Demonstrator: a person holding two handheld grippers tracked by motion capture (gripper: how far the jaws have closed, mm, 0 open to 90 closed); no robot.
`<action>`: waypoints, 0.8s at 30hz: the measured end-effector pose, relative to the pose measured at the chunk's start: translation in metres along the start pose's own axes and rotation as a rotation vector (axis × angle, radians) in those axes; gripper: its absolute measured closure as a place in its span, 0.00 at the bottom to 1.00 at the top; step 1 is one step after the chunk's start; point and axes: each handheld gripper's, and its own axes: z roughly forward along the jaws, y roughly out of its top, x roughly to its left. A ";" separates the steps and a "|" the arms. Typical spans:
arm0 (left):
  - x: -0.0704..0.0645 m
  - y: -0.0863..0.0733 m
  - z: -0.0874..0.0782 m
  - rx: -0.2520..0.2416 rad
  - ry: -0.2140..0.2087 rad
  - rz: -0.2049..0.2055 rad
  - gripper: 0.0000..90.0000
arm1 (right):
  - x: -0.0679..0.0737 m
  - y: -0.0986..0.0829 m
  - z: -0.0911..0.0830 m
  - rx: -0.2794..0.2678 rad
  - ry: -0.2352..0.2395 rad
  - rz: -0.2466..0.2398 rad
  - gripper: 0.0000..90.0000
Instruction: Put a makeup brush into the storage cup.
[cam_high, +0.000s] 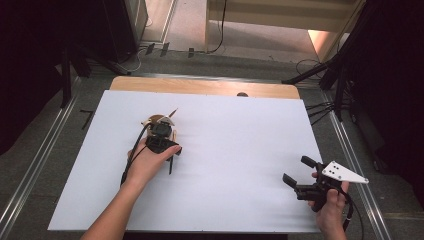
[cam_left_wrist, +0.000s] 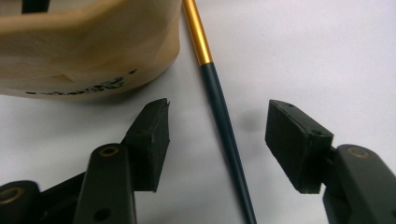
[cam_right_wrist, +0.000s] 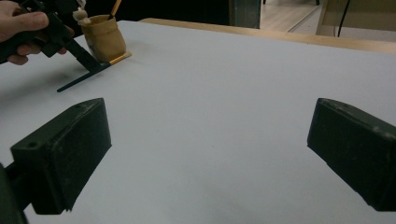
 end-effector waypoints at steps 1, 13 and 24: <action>0.000 0.000 0.000 0.005 0.002 0.004 0.48 | 0.000 0.000 0.000 0.000 0.000 0.000 0.00; -0.007 0.000 0.001 0.013 0.094 0.047 0.64 | 0.001 0.000 0.001 0.005 0.003 0.003 0.00; -0.008 -0.002 0.000 0.012 0.103 0.085 0.83 | 0.001 0.000 0.003 0.013 0.008 0.006 0.00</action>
